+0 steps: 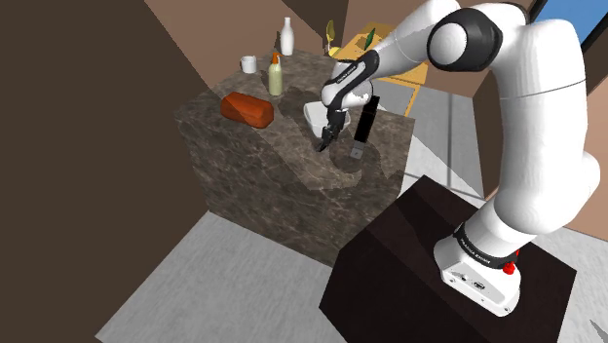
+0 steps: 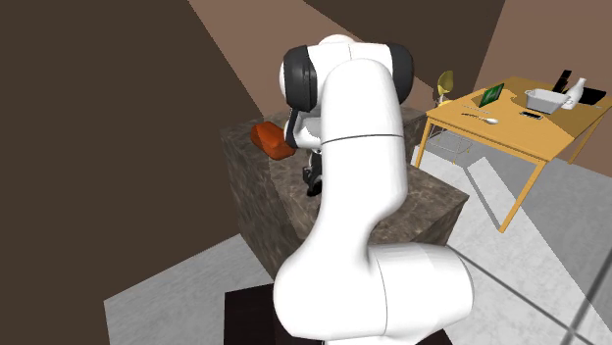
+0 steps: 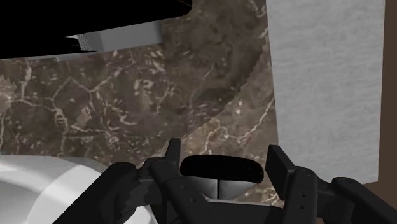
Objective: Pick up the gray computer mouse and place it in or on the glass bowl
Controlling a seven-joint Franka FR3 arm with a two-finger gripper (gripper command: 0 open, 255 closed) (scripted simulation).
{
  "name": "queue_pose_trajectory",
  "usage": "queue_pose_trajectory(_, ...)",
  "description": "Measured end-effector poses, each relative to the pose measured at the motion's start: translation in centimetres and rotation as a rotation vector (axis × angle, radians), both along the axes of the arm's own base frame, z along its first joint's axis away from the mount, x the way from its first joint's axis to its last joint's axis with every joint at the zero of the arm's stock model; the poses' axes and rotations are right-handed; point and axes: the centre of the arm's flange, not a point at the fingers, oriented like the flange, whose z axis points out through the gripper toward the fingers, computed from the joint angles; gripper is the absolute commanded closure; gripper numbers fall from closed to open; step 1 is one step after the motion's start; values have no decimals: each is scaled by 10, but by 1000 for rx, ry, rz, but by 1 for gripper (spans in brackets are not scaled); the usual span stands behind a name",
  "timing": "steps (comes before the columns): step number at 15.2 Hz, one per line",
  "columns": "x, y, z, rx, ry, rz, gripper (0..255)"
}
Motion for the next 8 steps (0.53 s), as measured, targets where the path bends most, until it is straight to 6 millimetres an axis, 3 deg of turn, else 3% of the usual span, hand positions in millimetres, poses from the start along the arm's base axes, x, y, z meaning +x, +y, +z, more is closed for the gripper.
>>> queue_pose_trajectory(8,0,0,42,0,0,0,255)
